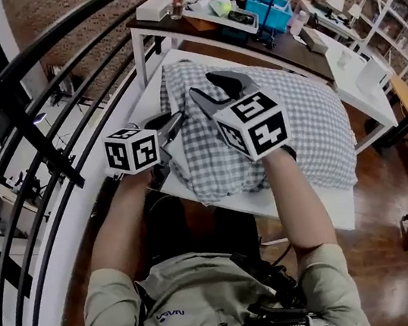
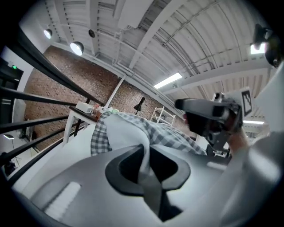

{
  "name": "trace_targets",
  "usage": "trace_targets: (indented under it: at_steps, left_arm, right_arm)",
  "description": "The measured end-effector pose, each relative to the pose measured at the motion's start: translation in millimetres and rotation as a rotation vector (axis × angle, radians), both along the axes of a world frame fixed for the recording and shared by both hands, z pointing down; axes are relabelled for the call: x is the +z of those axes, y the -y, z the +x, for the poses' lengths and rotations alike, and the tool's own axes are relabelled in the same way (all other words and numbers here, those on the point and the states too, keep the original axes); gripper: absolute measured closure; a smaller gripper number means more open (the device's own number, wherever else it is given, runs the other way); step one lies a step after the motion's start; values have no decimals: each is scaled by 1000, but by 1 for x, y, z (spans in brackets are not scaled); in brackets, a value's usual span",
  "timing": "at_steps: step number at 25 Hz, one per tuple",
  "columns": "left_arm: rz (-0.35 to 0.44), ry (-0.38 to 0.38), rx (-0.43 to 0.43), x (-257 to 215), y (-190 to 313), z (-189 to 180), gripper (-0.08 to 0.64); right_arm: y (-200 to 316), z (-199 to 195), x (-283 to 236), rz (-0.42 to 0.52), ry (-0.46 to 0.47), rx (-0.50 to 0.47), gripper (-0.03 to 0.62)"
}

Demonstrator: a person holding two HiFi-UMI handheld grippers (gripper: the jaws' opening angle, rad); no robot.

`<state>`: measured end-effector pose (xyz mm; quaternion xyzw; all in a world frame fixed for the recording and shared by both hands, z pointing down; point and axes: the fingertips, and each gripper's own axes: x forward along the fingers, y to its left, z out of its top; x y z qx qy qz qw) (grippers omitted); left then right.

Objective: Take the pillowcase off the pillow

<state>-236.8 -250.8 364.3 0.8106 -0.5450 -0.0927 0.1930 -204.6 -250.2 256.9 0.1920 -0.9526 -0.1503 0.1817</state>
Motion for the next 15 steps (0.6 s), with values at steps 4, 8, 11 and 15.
trace_targets:
  at_steps: [4,8,11,15]
  left_arm:
    - [32,39,-30,-4,-6,3,520]
    - [53,60,-53,-6,-15,-2,524]
    - [110,26,-60,-15,-22,-7,526]
    - [141,14,-74,-17,-38,-14,531]
  right_arm:
    - [31,-35,58,3,-308,45,393]
    - [40,-38,64,74,-346,95,567]
    - [42,-36,55,29,-308,90,575]
    - [76,-11,26,173,-289,228,586]
